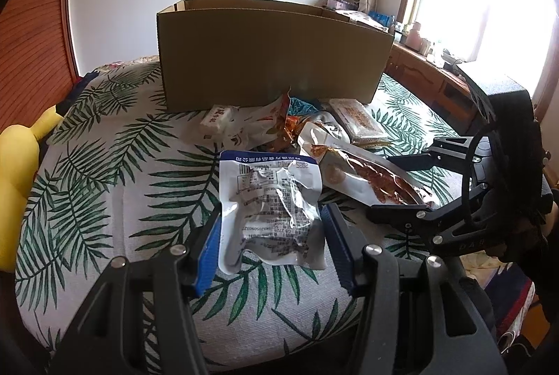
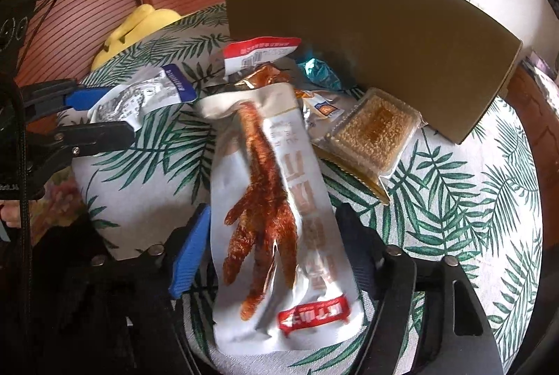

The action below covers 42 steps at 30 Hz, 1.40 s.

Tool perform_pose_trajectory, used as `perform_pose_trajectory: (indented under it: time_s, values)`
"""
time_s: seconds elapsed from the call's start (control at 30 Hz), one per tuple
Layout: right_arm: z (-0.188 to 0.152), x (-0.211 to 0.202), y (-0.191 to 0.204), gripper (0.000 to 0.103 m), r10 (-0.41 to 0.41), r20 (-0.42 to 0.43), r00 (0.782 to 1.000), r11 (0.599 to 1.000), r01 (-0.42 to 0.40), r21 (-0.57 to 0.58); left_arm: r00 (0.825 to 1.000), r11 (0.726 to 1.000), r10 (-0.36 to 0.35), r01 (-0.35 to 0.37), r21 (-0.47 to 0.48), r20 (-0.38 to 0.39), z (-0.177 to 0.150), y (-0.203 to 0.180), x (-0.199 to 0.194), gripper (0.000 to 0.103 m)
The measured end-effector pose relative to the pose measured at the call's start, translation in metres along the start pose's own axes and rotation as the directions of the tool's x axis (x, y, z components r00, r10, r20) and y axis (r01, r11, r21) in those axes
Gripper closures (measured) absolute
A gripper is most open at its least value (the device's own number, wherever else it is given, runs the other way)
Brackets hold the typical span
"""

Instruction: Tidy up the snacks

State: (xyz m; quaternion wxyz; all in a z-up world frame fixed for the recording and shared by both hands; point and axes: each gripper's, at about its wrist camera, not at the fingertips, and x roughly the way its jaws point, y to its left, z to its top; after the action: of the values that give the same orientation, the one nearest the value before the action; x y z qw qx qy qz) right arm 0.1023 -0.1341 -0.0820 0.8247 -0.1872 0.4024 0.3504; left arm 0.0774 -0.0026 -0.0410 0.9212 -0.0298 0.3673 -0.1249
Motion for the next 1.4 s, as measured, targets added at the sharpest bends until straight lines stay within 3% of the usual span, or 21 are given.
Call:
perform_pose_trajectory:
  time_s: [0.47,1.07,1.4]
  values:
    - [-0.002,-0.008,0.004,0.047,0.017,0.030,0.999,1.000,-0.017,0.019,1.000,1.000,-0.001,0.001,-0.004,0.007,0.002,-0.001,-0.004,0.049]
    - [-0.013,-0.035,-0.004,0.047,0.023,0.100,0.995,0.997,-0.029,0.065,0.999,1.000,-0.008,0.009,-0.014,0.042,0.011,-0.002,-0.014,0.049]
    - [-0.004,-0.060,-0.013,0.047,-0.012,0.159,0.987,0.997,0.000,0.079,0.996,1.000,-0.008,0.007,0.003,0.090,0.037,-0.007,-0.023,0.049]
